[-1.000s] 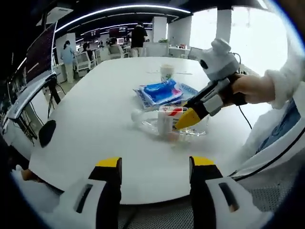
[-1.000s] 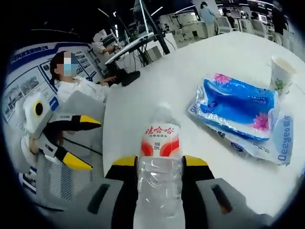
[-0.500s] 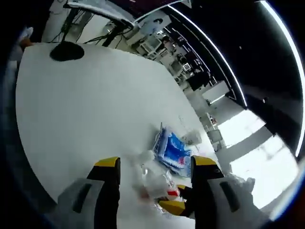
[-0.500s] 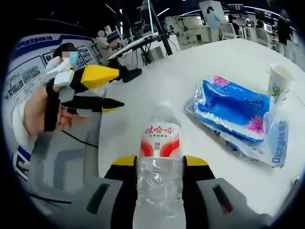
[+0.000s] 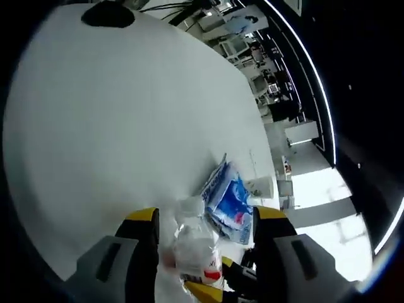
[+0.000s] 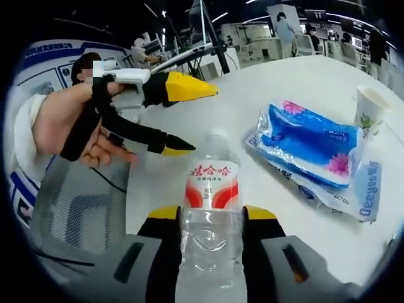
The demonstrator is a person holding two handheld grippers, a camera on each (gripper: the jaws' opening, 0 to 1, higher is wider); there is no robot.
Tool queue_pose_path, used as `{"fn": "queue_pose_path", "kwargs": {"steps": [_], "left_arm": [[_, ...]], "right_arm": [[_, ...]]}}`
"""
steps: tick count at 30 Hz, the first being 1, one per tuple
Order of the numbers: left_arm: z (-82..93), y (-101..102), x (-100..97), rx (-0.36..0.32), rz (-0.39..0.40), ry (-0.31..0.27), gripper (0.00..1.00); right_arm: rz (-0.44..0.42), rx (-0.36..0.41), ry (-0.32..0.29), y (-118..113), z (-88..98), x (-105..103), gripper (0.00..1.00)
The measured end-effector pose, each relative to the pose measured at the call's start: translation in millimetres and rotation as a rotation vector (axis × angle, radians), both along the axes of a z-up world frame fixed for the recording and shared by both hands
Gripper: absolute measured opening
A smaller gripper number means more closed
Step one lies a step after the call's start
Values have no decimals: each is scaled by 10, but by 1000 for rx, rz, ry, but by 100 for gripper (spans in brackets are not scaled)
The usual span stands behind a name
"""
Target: Arrange the tabletop items into an orderly group along one side of the table until the central work area is clear of visible clutter.
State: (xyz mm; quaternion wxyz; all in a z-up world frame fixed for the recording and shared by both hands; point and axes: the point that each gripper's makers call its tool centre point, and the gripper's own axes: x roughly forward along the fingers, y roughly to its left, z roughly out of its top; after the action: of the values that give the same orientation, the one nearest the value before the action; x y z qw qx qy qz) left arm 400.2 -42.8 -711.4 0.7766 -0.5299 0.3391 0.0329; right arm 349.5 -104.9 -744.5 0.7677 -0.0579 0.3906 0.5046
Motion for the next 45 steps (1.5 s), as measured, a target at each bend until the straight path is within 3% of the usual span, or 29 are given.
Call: {"fn": "queue_pose_path", "kwargs": {"steps": [4,7,12,19,20,26,28,33,37,40,42,45], "left_arm": [[-59,-53,49,28,-33,21,58],[-98,-168,32,56,-61,42,58],[-229,-146,58,100,-72,77,53],[-412,-20,11,187,-90,121,26],[-404,-4,24,149,-46,120,26],[-367,-56,-55,152,-39,104,24],[-403,29,-32,140,-16,95,23],[-372,-25,-39,92,42,80,20],[-279,-89,5,100,3,38,19],[-78,-275,7,151,-90,-37,19],[14,-291,14,170,-125,-74,18],[283,-432,35,197,-189,-177,18]], "right_arm": [[8,5,-11,2,0,-2,35],[54,-16,-57,23,-2,-38,35],[75,-24,-79,26,-7,-54,35],[68,-4,-65,17,-1,-50,36],[78,-10,-75,21,-2,-65,36],[95,-20,-103,27,-4,-75,36],[101,-25,-108,21,-6,-80,36],[111,-37,-122,-14,0,-111,37],[87,-23,-153,-99,20,-140,37],[39,-24,-180,-206,72,-180,36],[25,-29,-203,-257,108,-186,36],[-7,-9,-251,-339,243,-140,36]]}}
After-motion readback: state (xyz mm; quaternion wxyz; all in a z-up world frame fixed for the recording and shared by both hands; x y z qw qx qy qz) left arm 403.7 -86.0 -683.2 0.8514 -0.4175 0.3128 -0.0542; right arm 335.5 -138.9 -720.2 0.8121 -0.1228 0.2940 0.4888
